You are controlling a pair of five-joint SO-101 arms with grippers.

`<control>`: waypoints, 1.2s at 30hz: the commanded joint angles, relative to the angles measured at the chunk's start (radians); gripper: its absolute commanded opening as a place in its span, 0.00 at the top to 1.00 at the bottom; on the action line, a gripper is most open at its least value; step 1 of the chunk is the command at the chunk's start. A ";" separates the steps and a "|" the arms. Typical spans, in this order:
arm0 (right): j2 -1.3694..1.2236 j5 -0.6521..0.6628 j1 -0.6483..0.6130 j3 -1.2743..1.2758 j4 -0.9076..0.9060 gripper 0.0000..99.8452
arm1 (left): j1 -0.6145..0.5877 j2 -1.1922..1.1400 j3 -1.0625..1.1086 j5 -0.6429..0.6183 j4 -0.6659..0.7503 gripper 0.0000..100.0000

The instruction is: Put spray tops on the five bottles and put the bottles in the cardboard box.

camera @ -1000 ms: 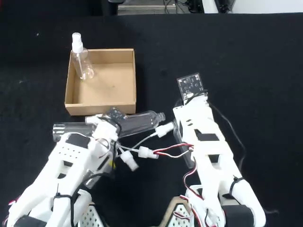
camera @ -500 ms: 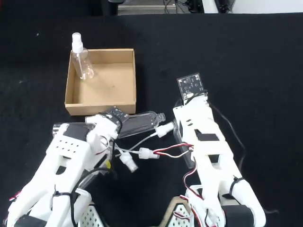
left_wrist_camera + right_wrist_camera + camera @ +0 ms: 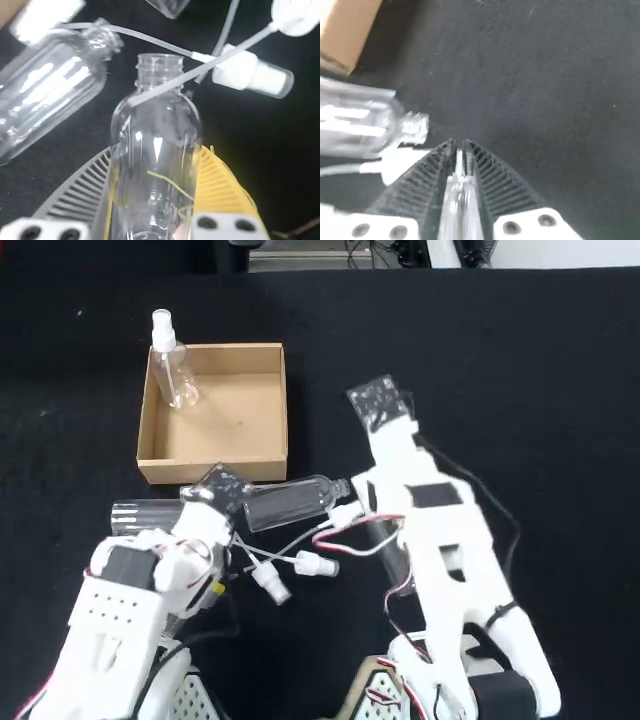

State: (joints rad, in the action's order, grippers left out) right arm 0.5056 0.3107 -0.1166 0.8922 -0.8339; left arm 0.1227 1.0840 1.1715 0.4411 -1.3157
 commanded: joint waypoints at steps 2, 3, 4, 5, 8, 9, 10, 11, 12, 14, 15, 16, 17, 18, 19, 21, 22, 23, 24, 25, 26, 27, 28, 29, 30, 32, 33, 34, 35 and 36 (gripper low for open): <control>0.033 0.195 -0.081 -0.214 -0.402 0.94 | -0.007 0.129 0.019 0.005 0.014 0.96; 0.033 0.281 -0.106 -0.209 -0.459 0.91 | -0.007 0.130 0.019 0.005 0.014 0.96; 0.033 0.367 -0.138 -0.193 -0.500 0.89 | -0.007 0.127 0.021 0.005 0.014 0.96; 0.033 0.440 -0.164 -0.166 -0.525 0.88 | -0.007 0.124 0.022 0.005 0.015 0.96; 0.035 0.569 -0.221 -0.058 -0.517 0.85 | 0.016 0.106 0.025 0.005 0.029 0.96; 0.035 0.586 -0.238 -0.022 -0.488 0.84 | 0.028 0.095 0.025 0.003 0.031 0.96; 0.035 0.591 -0.253 0.008 -0.457 0.84 | 0.042 0.084 0.025 0.003 0.032 0.96; 0.035 0.588 -0.270 0.038 -0.420 0.84 | 0.050 0.072 0.025 0.003 0.034 0.96; 0.035 0.588 -0.292 0.064 -0.388 0.84 | 0.054 0.058 0.024 0.003 0.034 0.96; 0.035 0.569 -0.339 0.107 -0.331 0.84 | 0.054 0.029 0.019 0.003 0.035 0.96; 0.035 0.543 -0.367 0.122 -0.308 0.84 | 0.054 0.015 0.016 0.003 0.035 0.96; 0.035 0.512 -0.394 0.136 -0.285 0.82 | 0.054 0.003 0.015 0.003 0.035 0.96; 0.035 0.486 -0.419 0.145 -0.264 0.80 | 0.054 -0.006 0.015 0.003 0.040 0.96; 0.035 0.463 -0.439 0.154 -0.242 0.78 | 0.054 -0.015 0.018 0.003 0.054 0.96; 0.035 0.443 -0.456 0.160 -0.221 0.76 | 0.054 -0.025 0.024 0.003 0.063 0.96; 0.030 0.399 -0.473 0.171 -0.161 0.73 | 0.054 -0.035 0.025 0.003 0.068 0.96; 0.027 0.376 -0.474 0.179 -0.126 0.73 | 0.053 -0.034 0.024 0.003 0.064 0.96; 0.027 0.356 -0.474 0.191 -0.094 0.74 | 0.053 -0.032 0.024 0.003 0.064 0.96; 0.027 0.341 -0.474 0.205 -0.064 0.75 | 0.053 -0.032 0.022 0.003 0.063 0.96; 0.027 0.330 -0.474 0.217 -0.041 0.75 | 0.053 -0.032 0.022 0.003 0.063 0.96; 0.027 0.318 -0.474 0.231 -0.020 0.76 | 0.053 -0.032 0.022 0.003 0.063 0.96; 0.027 0.307 -0.476 0.243 -0.005 0.76 | 0.053 -0.032 0.022 0.003 0.063 0.96; 0.027 0.295 -0.476 0.252 0.011 0.76 | 0.053 -0.032 0.021 0.003 0.064 0.96; 0.027 0.281 -0.476 0.260 0.025 0.76 | 0.051 -0.032 0.019 0.003 0.064 0.96; 0.027 0.269 -0.476 0.265 0.034 0.76 | 0.051 -0.032 0.018 0.002 0.064 0.96; 0.027 0.255 -0.476 0.269 0.048 0.76 | 0.044 -0.032 0.015 0.002 0.064 0.96; 0.027 0.255 -0.476 0.271 0.048 0.76 | 0.025 -0.032 0.013 0.002 0.069 0.96; 0.027 0.255 -0.476 0.271 0.048 0.76 | -0.001 -0.031 0.005 0.000 0.071 0.96; 0.027 0.253 -0.476 0.271 0.048 0.76 | -0.033 -0.031 -0.007 -0.002 0.071 0.96; 0.027 0.250 -0.476 0.271 0.049 0.76 | -0.067 -0.031 -0.018 -0.021 0.071 0.96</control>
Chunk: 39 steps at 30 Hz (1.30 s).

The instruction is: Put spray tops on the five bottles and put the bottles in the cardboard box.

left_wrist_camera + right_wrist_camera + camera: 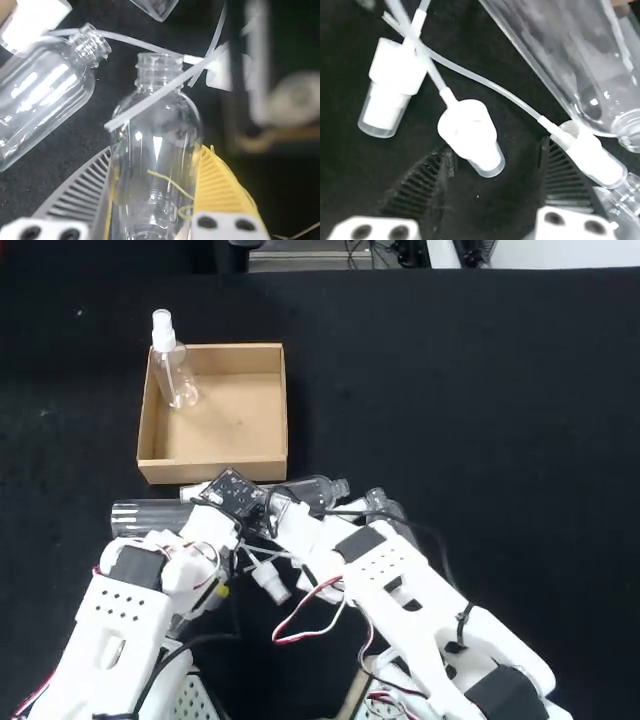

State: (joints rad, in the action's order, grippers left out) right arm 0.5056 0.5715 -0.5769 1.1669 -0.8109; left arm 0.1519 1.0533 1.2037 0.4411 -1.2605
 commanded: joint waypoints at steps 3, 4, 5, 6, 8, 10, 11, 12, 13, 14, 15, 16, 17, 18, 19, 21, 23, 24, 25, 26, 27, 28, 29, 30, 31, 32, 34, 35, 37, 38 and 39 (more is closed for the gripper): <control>0.027 -0.011 -0.017 -0.002 0.032 0.76 | -0.142 0.000 -0.070 -0.089 0.015 0.96; 0.025 -0.011 -0.017 0.001 0.046 0.76 | -0.136 0.000 -0.067 -0.089 0.015 0.96; 0.025 -0.011 -0.017 0.008 0.060 0.76 | -0.124 0.000 -0.064 -0.089 0.015 0.96; 0.025 -0.011 -0.018 0.016 0.075 0.76 | -0.111 0.000 -0.058 -0.089 0.015 0.96; 0.025 -0.011 -0.034 0.041 0.109 0.76 | -0.096 0.000 -0.056 -0.089 0.015 0.96; 0.025 -0.011 -0.057 0.058 0.118 0.76 | -0.094 0.000 -0.056 -0.089 0.015 0.96; 0.025 -0.009 -0.063 0.059 0.117 0.76 | -0.094 0.000 -0.056 -0.089 0.015 0.96; 0.025 -0.006 -0.066 0.059 0.115 0.78 | -0.094 0.000 -0.054 -0.089 0.015 0.96; 0.025 -0.006 -0.068 0.059 0.115 0.81 | -0.094 0.000 -0.054 -0.089 0.015 0.96; 0.025 -0.005 -0.069 0.059 0.115 0.85 | -0.094 0.000 -0.053 -0.089 0.015 0.96; 0.025 -0.005 -0.069 0.059 0.115 0.89 | -0.094 0.000 -0.051 -0.089 0.015 0.96; 0.025 -0.006 -0.068 0.059 0.115 0.95 | -0.094 0.000 -0.051 -0.089 0.015 0.96; 0.025 -0.011 -0.066 0.058 0.115 0.99 | -0.094 0.000 -0.051 -0.089 0.015 0.96; 0.025 -0.011 -0.063 0.056 0.112 0.99 | -0.094 0.000 -0.051 -0.089 0.015 0.96; 0.030 -0.011 -0.054 0.053 0.092 0.98 | -0.094 0.000 -0.051 -0.089 0.015 0.96; 0.042 -0.011 -0.006 0.024 0.037 0.99 | -0.094 0.000 -0.051 -0.089 0.015 0.96; 0.074 -0.011 0.071 -0.028 -0.066 0.99 | -0.094 0.000 -0.051 -0.089 0.015 0.96; 0.097 -0.011 0.109 -0.064 -0.132 0.99 | -0.094 0.000 -0.051 -0.089 0.015 0.96; 0.125 -0.011 0.146 -0.102 -0.204 0.99 | -0.094 0.000 -0.051 -0.089 0.015 0.96; 0.154 -0.009 0.183 -0.143 -0.284 0.99 | -0.094 0.000 -0.051 -0.089 0.015 0.96; 0.185 -0.005 0.226 -0.186 -0.364 0.99 | -0.094 0.000 -0.051 -0.089 0.015 0.96; 0.216 -0.003 0.276 -0.231 -0.436 0.99 | -0.094 0.000 -0.051 -0.089 0.015 0.96; 0.245 0.003 0.330 -0.275 -0.499 0.99 | -0.094 0.000 -0.051 -0.089 0.015 0.96; 0.266 0.025 0.387 -0.320 -0.555 0.99 | -0.094 0.000 -0.051 -0.089 0.015 0.96; 0.288 0.054 0.454 -0.357 -0.600 0.99 | -0.094 0.000 -0.051 -0.089 0.015 0.96; 0.300 0.078 0.529 -0.390 -0.629 0.99 | -0.094 0.000 -0.051 -0.089 0.015 0.96; 0.305 0.094 0.701 -0.441 -0.641 0.99 | -0.094 0.000 -0.051 -0.091 0.017 0.96; 0.298 0.087 0.793 -0.455 -0.626 0.99 | -0.094 0.000 -0.051 -0.094 0.017 0.96; 0.265 0.046 0.962 -0.458 -0.549 0.99 | -0.090 0.000 -0.047 -0.094 0.028 0.96; 0.239 0.014 1.033 -0.452 -0.503 0.99 | -0.087 0.000 -0.033 -0.094 0.040 0.96; 0.202 -0.017 1.088 -0.440 -0.456 0.99 | -0.085 0.000 -0.018 -0.094 0.061 0.96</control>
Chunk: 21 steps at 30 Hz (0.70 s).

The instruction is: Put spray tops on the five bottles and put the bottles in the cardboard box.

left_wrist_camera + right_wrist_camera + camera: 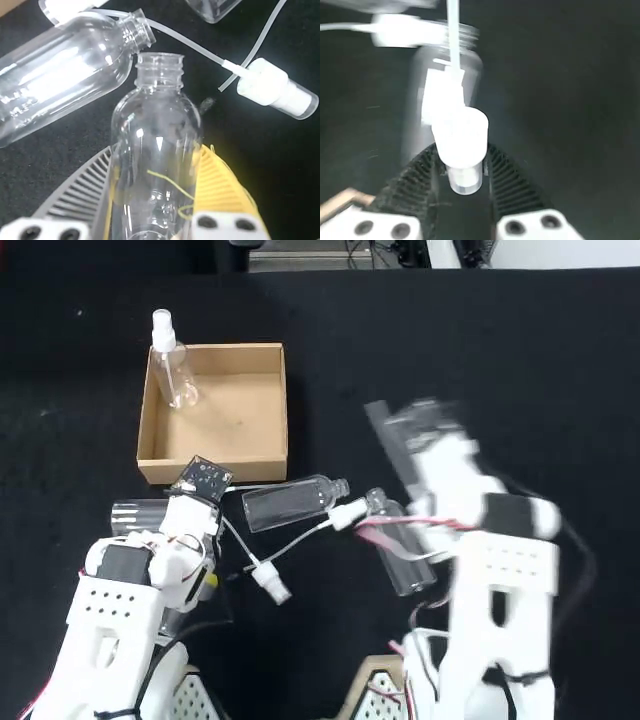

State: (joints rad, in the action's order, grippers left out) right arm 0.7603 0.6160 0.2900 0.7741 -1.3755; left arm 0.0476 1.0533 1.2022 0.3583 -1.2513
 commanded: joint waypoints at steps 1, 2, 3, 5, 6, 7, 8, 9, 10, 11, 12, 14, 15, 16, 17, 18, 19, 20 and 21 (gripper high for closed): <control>-0.090 -0.091 0.269 -0.033 0.155 0.99 | 0.019 0.000 -0.002 -0.012 0.078 0.96; -0.130 -0.120 0.299 -0.019 0.199 0.99 | 0.019 0.000 0.015 -0.012 0.103 0.96; -0.171 -0.146 0.327 -0.007 0.242 0.99 | 0.019 0.000 0.027 -0.014 0.126 0.96; -0.254 -0.201 0.362 0.008 0.313 0.99 | 0.019 0.000 0.048 -0.015 0.164 0.96; -0.294 -0.232 0.371 0.013 0.344 0.99 | 0.019 0.000 0.058 -0.025 0.181 0.96; -0.334 -0.264 0.376 0.016 0.370 0.99 | 0.019 0.000 0.065 -0.044 0.198 0.96; -0.375 -0.296 0.379 0.015 0.387 0.99 | 0.019 0.000 0.070 -0.068 0.213 0.96; -0.415 -0.331 0.382 0.010 0.399 0.99 | 0.019 0.000 0.071 -0.091 0.221 0.96; -0.455 -0.364 0.381 0.007 0.402 0.98 | 0.019 0.000 0.071 -0.109 0.227 0.96; -0.492 -0.387 0.377 -0.001 0.399 0.95 | 0.019 0.000 0.071 -0.121 0.233 0.96; -0.524 -0.396 0.376 -0.010 0.390 0.91 | 0.019 0.000 0.073 -0.133 0.236 0.96; -0.579 -0.381 0.364 -0.045 0.350 0.82 | 0.019 0.000 0.085 -0.150 0.242 0.96; -0.602 -0.361 0.356 -0.068 0.319 0.78 | 0.019 0.000 0.094 -0.155 0.255 0.96; -0.621 -0.341 0.350 -0.091 0.281 0.74 | 0.019 0.000 0.107 -0.153 0.267 0.96; -0.636 -0.318 0.348 -0.114 0.236 0.72 | 0.019 0.000 0.119 -0.153 0.279 0.96; -0.647 -0.295 0.342 -0.145 0.186 0.71 | 0.019 0.000 0.131 -0.153 0.290 0.96; -0.650 -0.269 0.334 -0.179 0.130 0.71 | 0.019 0.000 0.140 -0.153 0.298 0.96; -0.650 -0.236 0.330 -0.216 0.080 0.71 | 0.019 0.000 0.147 -0.153 0.304 0.96; -0.650 -0.198 0.330 -0.257 0.034 0.71 | 0.019 0.000 0.148 -0.153 0.305 0.96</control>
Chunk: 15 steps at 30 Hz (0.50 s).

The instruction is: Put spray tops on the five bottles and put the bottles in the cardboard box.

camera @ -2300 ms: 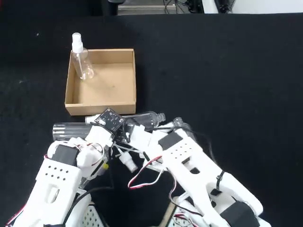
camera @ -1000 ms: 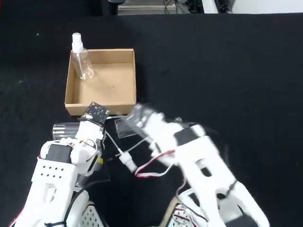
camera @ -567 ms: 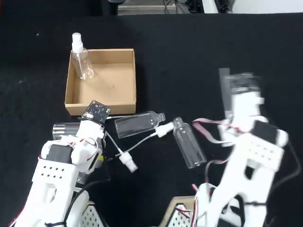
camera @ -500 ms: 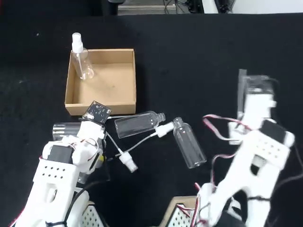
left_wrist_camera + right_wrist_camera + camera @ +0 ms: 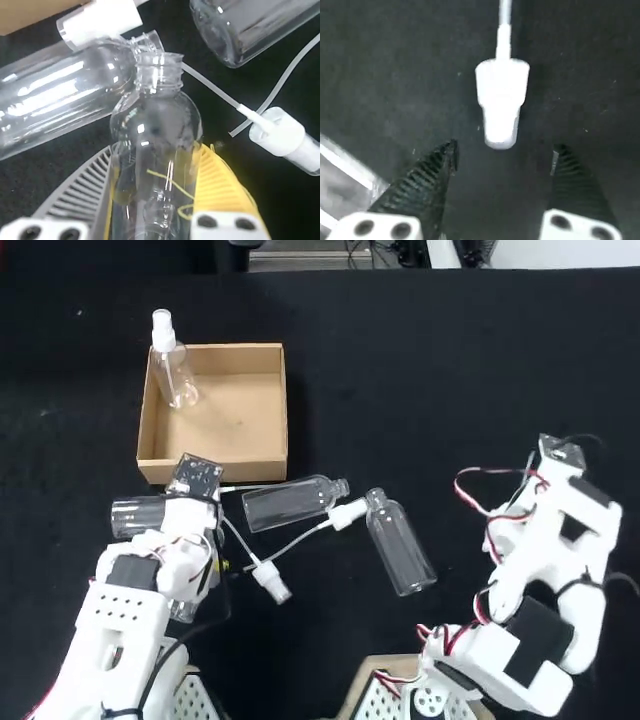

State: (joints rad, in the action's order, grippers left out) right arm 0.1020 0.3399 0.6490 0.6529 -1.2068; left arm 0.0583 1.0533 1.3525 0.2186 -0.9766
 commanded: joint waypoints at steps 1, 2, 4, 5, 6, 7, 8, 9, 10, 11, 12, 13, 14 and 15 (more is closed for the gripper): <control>0.008 0.121 -0.026 -0.180 -0.170 0.71 | 0.008 0.000 -0.004 -0.014 0.028 0.96; 0.008 0.178 -0.025 -0.226 -0.195 0.71 | 0.008 0.000 -0.002 -0.014 0.028 0.96; 0.002 0.334 -0.011 -0.298 -0.201 0.71 | 0.008 0.000 -0.001 -0.014 0.028 0.96; 0.001 0.451 0.000 -0.320 -0.196 0.71 | 0.008 0.000 -0.001 -0.014 0.028 0.96; 0.001 0.592 0.008 -0.332 -0.181 0.71 | 0.008 0.000 -0.001 -0.014 0.028 0.96; 0.001 0.752 0.015 -0.329 -0.161 0.71 | 0.008 0.000 -0.001 -0.014 0.028 0.96; -0.001 0.908 0.023 -0.325 -0.147 0.71 | 0.008 0.000 -0.001 -0.014 0.028 0.96; -0.001 1.063 0.037 -0.309 -0.127 0.71 | 0.008 0.000 -0.001 -0.014 0.028 0.96; -0.001 1.211 0.052 -0.288 -0.109 0.71 | 0.008 0.000 -0.001 -0.014 0.028 0.96; 0.001 1.343 0.068 -0.263 -0.089 0.71 | 0.007 0.000 -0.001 -0.014 0.028 0.96; 0.005 1.468 0.084 -0.237 -0.072 0.71 | 0.005 0.000 -0.001 -0.014 0.028 0.96; 0.007 1.587 0.098 -0.211 -0.054 0.71 | 0.005 0.000 -0.001 -0.014 0.028 0.96; 0.005 1.692 0.106 -0.185 -0.032 0.71 | 0.004 0.000 -0.001 -0.014 0.028 0.96; 0.001 1.788 0.112 -0.162 -0.008 0.71 | 0.004 0.000 -0.002 -0.014 0.028 0.96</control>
State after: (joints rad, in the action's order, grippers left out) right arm 0.1020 1.7223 0.7258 0.4565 -1.2820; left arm 0.0583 1.0533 1.3633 0.2186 -0.9659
